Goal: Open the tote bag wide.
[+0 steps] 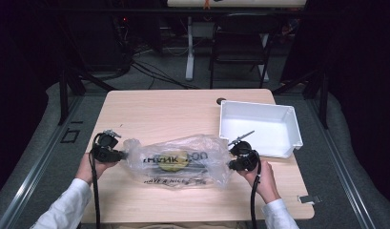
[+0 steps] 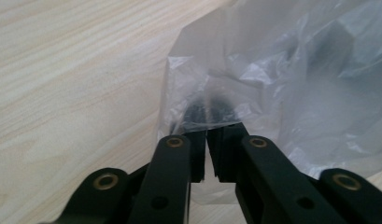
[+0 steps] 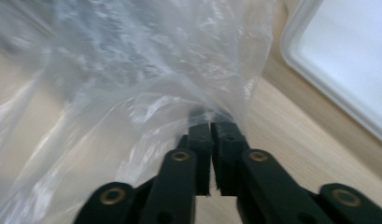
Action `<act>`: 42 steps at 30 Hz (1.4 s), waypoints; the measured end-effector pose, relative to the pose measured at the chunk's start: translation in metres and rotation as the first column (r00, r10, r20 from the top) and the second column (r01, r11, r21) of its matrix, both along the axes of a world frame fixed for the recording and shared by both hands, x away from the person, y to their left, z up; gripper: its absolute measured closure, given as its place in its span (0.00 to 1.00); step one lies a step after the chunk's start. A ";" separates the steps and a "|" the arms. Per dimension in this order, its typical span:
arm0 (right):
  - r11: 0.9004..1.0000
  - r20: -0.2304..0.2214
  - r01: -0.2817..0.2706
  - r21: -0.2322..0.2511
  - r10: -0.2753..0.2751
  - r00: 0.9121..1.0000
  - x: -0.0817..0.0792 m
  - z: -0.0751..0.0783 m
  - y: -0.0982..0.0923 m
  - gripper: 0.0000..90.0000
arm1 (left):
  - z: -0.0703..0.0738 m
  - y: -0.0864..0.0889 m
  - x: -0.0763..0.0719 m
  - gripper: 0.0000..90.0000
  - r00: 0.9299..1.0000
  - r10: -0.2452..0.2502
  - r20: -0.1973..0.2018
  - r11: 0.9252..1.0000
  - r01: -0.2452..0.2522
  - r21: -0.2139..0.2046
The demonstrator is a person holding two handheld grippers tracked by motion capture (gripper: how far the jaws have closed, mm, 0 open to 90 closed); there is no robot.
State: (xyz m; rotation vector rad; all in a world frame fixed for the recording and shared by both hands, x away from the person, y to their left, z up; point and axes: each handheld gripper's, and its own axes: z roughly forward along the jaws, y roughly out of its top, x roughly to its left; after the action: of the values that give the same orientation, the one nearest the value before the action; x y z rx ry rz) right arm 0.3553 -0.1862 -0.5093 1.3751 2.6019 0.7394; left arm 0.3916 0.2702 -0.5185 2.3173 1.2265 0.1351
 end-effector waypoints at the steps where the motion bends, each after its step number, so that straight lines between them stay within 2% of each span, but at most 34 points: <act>1: 1.000 0.000 0.000 0.000 0.000 1.000 0.000 0.000 0.000 0.94 | 0.000 0.000 0.000 0.94 1.000 -0.003 0.001 1.000 0.003 -0.002; 4: 1.000 0.026 -0.014 0.027 0.013 1.000 -0.005 0.014 -0.004 0.87 | 0.002 0.001 0.000 0.93 1.000 0.002 0.008 1.000 -0.002 -0.015; 5: 1.000 0.026 -0.014 0.027 0.013 1.000 -0.005 0.014 -0.004 0.87 | 0.002 0.001 0.000 0.92 1.000 0.002 0.008 1.000 -0.002 -0.015; 6: 0.999 0.044 -0.007 0.048 0.005 0.999 -0.007 0.019 -0.006 0.83 | 0.003 0.001 0.000 0.91 1.000 0.001 0.008 1.000 -0.001 -0.016; 11: 0.997 0.059 -0.009 0.082 0.005 0.998 -0.009 0.027 -0.014 0.81 | 0.010 0.007 -0.001 0.90 1.000 0.011 0.026 0.999 -0.010 -0.041; 13: 0.996 0.079 -0.004 0.085 -0.002 0.997 -0.012 0.034 -0.019 0.82 | 0.011 0.007 -0.001 0.91 1.000 0.013 0.028 0.999 -0.011 -0.053; 18: 0.996 0.110 -0.013 0.090 0.003 0.994 -0.017 0.045 -0.020 0.87 | 0.011 0.002 -0.001 0.95 1.000 -0.004 0.027 0.999 0.005 -0.051; 19: 0.994 0.140 -0.034 0.103 0.020 0.990 -0.021 0.051 -0.015 0.88 | 0.011 0.000 -0.001 0.95 0.999 0.000 0.032 0.998 0.002 -0.057; 20: 0.994 0.140 -0.034 0.103 0.020 0.990 -0.021 0.051 -0.015 0.88 | 0.011 -0.002 0.000 0.95 0.999 -0.005 0.036 0.999 0.007 -0.052; 23: 0.986 0.164 -0.118 0.114 0.099 0.982 -0.024 0.055 0.007 0.92 | 0.011 -0.008 0.002 0.96 0.999 -0.014 0.039 0.999 0.016 -0.052; 24: 0.981 0.172 -0.152 0.124 0.129 0.977 -0.024 0.053 0.017 0.94 | 0.010 -0.010 0.002 0.96 0.999 -0.012 0.041 0.999 0.014 -0.053; 25: 0.969 0.160 -0.214 0.125 0.194 0.968 -0.020 0.047 0.038 0.97 | 0.010 -0.012 0.003 0.97 0.999 -0.014 0.047 0.999 0.016 -0.050; 26: 0.969 0.160 -0.214 0.125 0.194 0.968 -0.020 0.047 0.038 0.97 | 0.009 -0.014 0.004 0.97 0.999 -0.016 0.044 0.999 0.018 -0.048; 27: 0.965 0.153 -0.239 0.111 0.221 0.963 -0.018 0.043 0.049 0.98 | 0.008 -0.016 0.004 0.97 0.999 -0.013 0.045 0.999 0.015 -0.048; 28: 0.956 0.144 -0.277 0.101 0.261 0.955 -0.012 0.036 0.066 1.00 | 0.007 -0.019 0.006 0.99 0.999 -0.016 0.047 0.999 0.018 -0.042; 29: 0.956 0.144 -0.277 0.101 0.261 0.955 -0.012 0.036 0.066 1.00 | 0.007 -0.019 0.006 0.99 0.999 -0.016 0.047 0.999 0.018 -0.042; 31: 0.945 0.117 -0.314 0.092 0.303 0.946 -0.003 0.024 0.086 1.00 | 0.005 -0.022 0.010 1.00 0.998 -0.018 0.053 0.999 0.021 -0.041; 32: 0.946 0.112 -0.317 0.072 0.308 0.945 -0.001 0.019 0.091 1.00 | 0.004 -0.023 0.010 1.00 0.998 -0.019 0.058 0.999 0.021 -0.039; 33: 0.946 0.112 -0.317 0.072 0.308 0.945 -0.001 0.019 0.091 1.00 | 0.004 -0.023 0.010 1.00 0.998 -0.019 0.058 0.999 0.021 -0.039; 34: 0.951 0.119 -0.305 0.055 0.297 0.948 0.001 0.016 0.094 1.00 | 0.003 -0.024 0.011 1.00 0.998 -0.021 0.057 0.999 0.023 -0.035; 35: 0.969 0.149 -0.247 0.002 0.244 0.958 0.010 0.007 0.096 1.00 | 0.001 -0.025 0.013 1.00 0.998 -0.025 0.053 0.999 0.027 -0.028; 36: 0.976 0.170 -0.213 -0.045 0.218 0.961 0.013 0.004 0.096 1.00 | 0.000 -0.025 0.013 1.00 0.998 -0.029 0.047 0.999 0.031 -0.022; 37: 0.976 0.170 -0.213 -0.045 0.218 0.961 0.013 0.004 0.096 1.00 | 0.000 -0.025 0.013 1.00 0.998 -0.029 0.047 0.999 0.031 -0.022; 38: 0.987 0.195 -0.151 -0.051 0.158 0.968 0.019 0.000 0.091 1.00 | -0.001 -0.024 0.013 1.00 0.998 -0.035 0.052 0.999 0.035 -0.006; 39: 0.987 0.195 -0.151 -0.051 0.158 0.968 0.019 0.000 0.091 1.00 | -0.001 -0.024 0.013 1.00 0.998 -0.035 0.052 0.999 0.035 -0.006; 40: 0.988 0.214 -0.129 -0.089 0.145 0.966 0.021 -0.002 0.091 1.00 | -0.002 -0.023 0.014 1.00 0.998 -0.038 0.046 0.999 0.038 0.004; 41: 0.990 0.229 -0.100 -0.100 0.121 0.966 0.022 -0.004 0.088 1.00 | -0.003 -0.022 0.014 1.00 0.998 -0.034 0.050 0.999 0.034 0.010; 42: 0.990 0.226 -0.063 -0.123 0.090 0.970 0.026 -0.007 0.084 1.00 | -0.005 -0.019 0.015 1.00 0.999 -0.025 0.043 0.999 0.024 0.022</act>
State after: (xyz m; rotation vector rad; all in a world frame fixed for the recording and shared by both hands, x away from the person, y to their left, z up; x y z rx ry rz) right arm 0.3813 -0.1021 -0.5163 1.0911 2.4830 0.7014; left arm 0.4068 0.2511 -0.5239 2.3343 1.1802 0.1899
